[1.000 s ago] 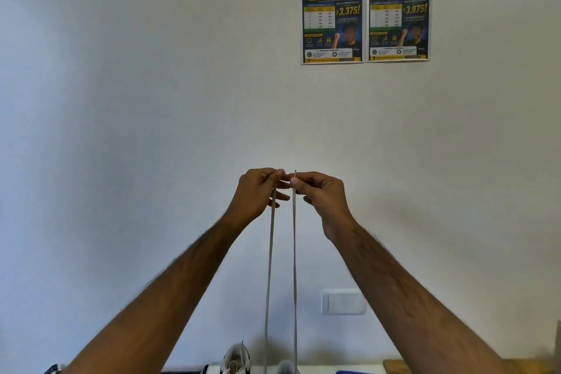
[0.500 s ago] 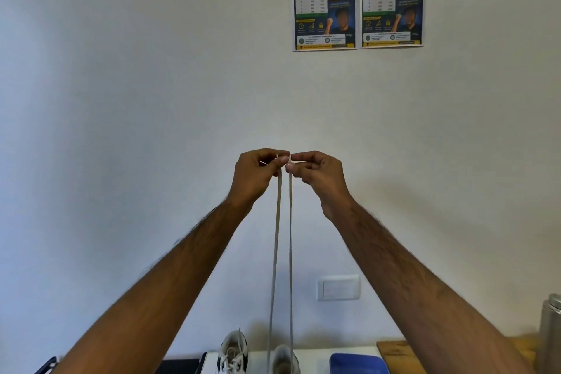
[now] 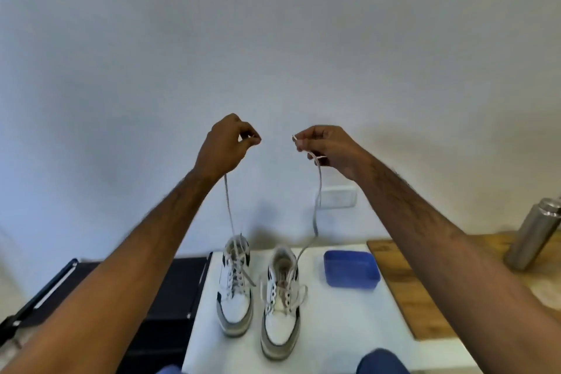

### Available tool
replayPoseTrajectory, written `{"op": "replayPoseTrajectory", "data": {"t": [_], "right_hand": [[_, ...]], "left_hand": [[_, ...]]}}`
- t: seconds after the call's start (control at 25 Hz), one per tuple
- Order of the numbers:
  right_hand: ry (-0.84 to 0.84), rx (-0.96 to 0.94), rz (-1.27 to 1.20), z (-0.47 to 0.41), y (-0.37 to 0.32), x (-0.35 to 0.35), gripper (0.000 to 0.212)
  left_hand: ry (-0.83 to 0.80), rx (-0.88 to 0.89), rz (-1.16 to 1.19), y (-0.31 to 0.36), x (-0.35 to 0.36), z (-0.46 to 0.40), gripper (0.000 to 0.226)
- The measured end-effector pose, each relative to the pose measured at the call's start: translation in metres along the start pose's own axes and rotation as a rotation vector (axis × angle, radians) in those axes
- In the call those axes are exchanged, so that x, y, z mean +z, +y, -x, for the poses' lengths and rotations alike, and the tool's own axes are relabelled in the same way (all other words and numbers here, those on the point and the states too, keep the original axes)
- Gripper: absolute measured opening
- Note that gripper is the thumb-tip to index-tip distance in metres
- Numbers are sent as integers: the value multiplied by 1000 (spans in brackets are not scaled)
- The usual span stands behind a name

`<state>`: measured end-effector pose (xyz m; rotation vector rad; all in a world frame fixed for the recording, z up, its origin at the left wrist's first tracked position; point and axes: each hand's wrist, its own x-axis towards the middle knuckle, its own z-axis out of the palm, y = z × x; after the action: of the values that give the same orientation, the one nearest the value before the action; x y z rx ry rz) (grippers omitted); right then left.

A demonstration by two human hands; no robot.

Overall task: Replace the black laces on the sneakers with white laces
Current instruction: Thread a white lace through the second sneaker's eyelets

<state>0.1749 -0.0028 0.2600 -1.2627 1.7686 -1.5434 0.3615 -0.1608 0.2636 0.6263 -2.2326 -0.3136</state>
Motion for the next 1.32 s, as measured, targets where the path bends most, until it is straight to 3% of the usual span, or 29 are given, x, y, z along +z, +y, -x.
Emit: {"op": "replayPoseTrajectory", "data": {"t": [0.16,0.24,0.36,0.44,0.6,0.68,0.84,0.92,1.04,1.2,1.32], "right_hand": [[-156,204,435,1,115,19,12],[-184,258,778,3,171,26,18],[-132,252,1357,15,245,36,27],[-117,235,1461,26,281,47,32],[-201,411,1172,54,354,82,28],[-144,436,1046,70,377,98,26],[16,412,907,89,395,121,36],[47,446,675,92,397,128,36],[43,541,309,88,390,135,34],[-39,595,255,86,381,145,52],[-8,606,256,83,390,151,60]], "left_hand": [[-391,-36,-156,-67,67,63,15],[-515,-45,-177,-92,101,99,17],[-605,-92,-84,-124,150,146,18],[-605,-77,3,-136,175,172,21],[-638,-42,96,-149,226,223,42],[-623,-61,161,-154,243,246,58],[-474,-303,351,-150,259,269,40],[-396,-414,418,-147,267,276,33],[-310,-340,360,-148,280,281,25],[-288,-171,270,-151,290,282,18],[-295,-165,266,-156,299,282,19]]}}
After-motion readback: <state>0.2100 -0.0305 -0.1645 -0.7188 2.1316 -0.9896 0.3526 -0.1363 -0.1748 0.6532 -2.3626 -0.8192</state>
